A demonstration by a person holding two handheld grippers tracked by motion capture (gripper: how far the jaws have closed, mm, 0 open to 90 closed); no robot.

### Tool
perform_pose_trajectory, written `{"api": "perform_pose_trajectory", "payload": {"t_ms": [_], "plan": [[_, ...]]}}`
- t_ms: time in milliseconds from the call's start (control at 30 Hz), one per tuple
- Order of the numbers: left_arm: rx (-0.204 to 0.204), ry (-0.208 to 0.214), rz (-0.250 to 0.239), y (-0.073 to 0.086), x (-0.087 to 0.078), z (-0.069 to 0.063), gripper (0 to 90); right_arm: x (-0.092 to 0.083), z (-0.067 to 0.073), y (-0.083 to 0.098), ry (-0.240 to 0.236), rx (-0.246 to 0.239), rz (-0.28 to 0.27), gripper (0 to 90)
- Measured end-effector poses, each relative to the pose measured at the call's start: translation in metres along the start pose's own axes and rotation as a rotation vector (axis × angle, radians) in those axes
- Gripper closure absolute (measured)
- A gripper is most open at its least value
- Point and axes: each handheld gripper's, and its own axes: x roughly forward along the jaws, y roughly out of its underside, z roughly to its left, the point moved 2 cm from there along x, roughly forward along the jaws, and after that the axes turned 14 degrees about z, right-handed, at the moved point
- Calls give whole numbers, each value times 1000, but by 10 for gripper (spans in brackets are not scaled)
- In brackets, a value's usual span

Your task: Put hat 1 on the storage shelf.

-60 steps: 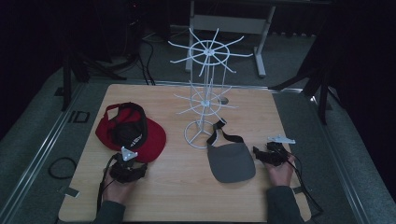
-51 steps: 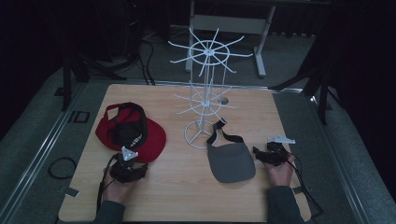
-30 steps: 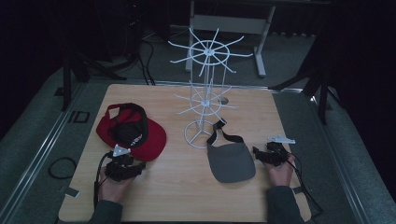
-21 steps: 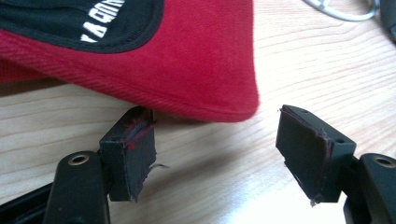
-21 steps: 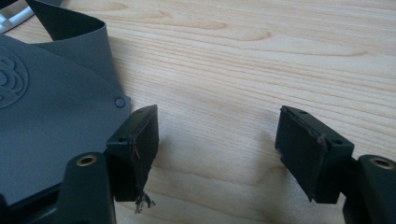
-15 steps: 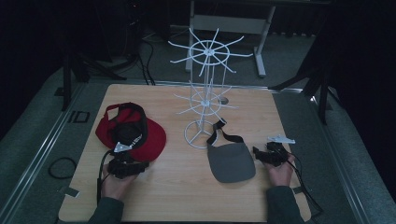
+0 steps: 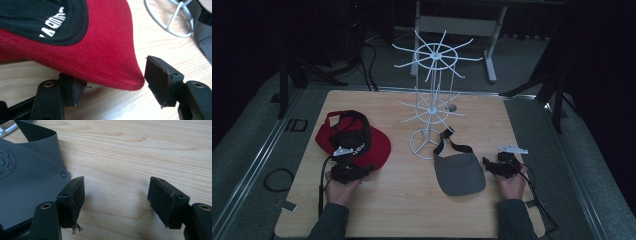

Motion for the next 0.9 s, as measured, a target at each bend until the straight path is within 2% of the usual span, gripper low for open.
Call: {"api": "perform_pose_trajectory", "payload": {"t_ms": [267,500,600,700,767,900], "plan": [[-26,3,-6,-2,1,2,311,0,0,0,-1,0,1,295],[-59,-12,10,-5,9,6,370,0,0,0,-1,-1,1,293],[-48,-19,29,-6,14,4,386,0,0,0,-2,-1,1,293],[-49,-8,32,-8,16,4,388,0,0,0,-2,-2,1,292],[-51,12,36,-9,17,5,416,0,0,0,-2,-2,1,292],[-36,18,44,-9,17,6,517,0,0,0,-2,-2,1,291]]}}
